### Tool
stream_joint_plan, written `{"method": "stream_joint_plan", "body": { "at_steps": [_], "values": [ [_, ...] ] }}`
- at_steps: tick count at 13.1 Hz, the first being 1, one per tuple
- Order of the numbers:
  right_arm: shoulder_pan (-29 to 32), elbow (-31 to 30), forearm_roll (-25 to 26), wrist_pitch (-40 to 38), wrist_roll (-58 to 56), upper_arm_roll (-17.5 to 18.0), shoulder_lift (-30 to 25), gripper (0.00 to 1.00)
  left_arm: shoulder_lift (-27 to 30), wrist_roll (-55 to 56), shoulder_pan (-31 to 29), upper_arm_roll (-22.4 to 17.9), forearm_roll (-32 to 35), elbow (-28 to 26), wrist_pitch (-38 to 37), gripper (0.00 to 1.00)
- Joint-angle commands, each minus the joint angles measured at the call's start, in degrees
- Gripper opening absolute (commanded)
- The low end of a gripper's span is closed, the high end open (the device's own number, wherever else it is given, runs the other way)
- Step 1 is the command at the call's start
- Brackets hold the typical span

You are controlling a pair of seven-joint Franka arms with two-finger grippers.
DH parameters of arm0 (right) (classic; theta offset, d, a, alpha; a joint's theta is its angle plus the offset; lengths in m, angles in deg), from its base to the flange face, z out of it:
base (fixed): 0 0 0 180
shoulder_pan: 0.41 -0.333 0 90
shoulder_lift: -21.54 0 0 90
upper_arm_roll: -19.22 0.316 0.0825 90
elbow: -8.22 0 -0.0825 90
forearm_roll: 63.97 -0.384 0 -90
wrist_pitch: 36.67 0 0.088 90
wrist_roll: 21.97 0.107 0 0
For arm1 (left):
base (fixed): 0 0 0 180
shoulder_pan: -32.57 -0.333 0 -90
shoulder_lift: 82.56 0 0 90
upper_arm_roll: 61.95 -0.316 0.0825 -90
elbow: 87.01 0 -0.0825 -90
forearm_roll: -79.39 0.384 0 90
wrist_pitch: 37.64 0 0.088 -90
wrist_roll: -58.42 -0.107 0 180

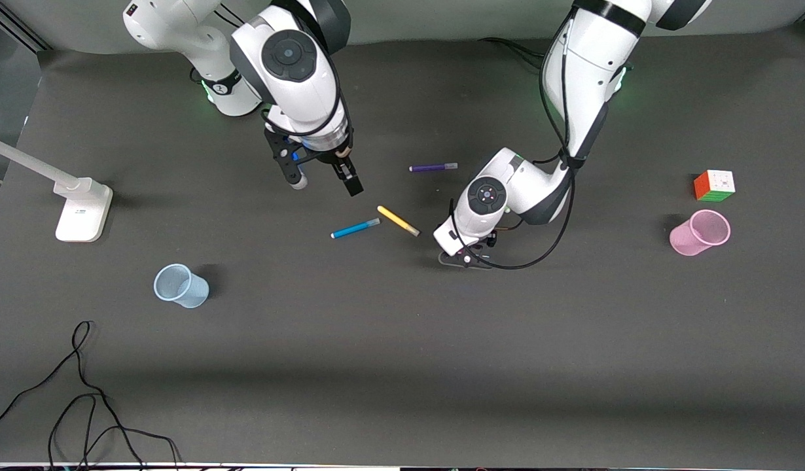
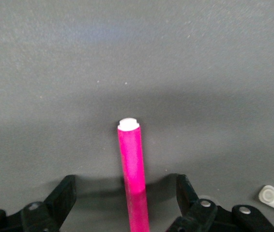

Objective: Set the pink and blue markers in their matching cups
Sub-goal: 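Grasp the pink marker with the left gripper while the right gripper grasps the blue marker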

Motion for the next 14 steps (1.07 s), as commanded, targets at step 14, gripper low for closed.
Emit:
{"method": "stream_joint_plan", "body": {
  "at_steps": [14],
  "values": [
    [-0.98, -15.47, -0.71, 28.75, 2.59, -1.32, 7.98, 1.00, 16.05, -2.44, -4.36, -0.95, 2.18, -0.33, -20.28, 0.00]
  ]
}}
